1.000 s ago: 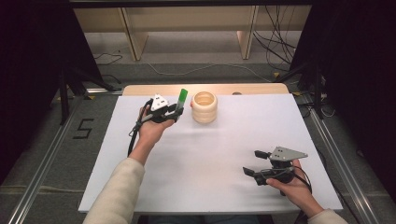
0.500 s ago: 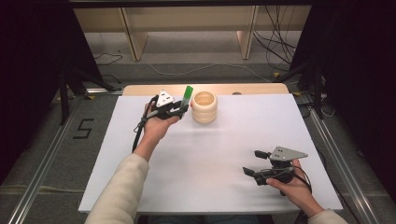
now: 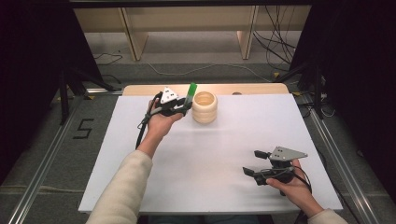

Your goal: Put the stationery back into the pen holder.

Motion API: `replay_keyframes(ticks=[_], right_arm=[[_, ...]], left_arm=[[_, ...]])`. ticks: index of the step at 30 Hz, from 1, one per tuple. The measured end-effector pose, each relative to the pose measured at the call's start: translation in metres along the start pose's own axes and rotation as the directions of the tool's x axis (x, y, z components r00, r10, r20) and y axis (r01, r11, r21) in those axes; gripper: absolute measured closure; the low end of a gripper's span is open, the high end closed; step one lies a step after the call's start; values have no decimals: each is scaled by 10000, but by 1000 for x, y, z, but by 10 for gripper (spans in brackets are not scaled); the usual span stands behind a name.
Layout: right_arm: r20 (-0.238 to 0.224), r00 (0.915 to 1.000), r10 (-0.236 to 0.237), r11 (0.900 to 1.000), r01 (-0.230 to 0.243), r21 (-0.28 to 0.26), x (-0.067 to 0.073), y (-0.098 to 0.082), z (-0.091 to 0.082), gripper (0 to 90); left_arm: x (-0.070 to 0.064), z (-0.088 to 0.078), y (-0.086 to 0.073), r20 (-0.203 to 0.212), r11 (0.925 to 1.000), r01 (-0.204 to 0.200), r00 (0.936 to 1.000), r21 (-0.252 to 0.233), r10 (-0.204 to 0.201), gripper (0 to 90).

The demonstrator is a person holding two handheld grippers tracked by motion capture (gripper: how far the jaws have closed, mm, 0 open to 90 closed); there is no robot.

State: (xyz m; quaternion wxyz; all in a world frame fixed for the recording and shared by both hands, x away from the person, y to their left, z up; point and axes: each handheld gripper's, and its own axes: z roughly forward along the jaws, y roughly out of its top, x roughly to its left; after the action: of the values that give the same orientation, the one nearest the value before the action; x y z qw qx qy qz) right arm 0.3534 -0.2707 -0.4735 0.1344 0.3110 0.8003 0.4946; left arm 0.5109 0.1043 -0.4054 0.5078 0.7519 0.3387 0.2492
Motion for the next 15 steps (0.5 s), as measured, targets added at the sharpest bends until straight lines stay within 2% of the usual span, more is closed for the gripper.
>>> replay_keyframes(ticks=[15], right_arm=[[-31,9999,-103,9999,103,-18,-1,0,1,172]], left_arm=[[-3,9,7,112,9999,20,9999,-101,-19,663]])
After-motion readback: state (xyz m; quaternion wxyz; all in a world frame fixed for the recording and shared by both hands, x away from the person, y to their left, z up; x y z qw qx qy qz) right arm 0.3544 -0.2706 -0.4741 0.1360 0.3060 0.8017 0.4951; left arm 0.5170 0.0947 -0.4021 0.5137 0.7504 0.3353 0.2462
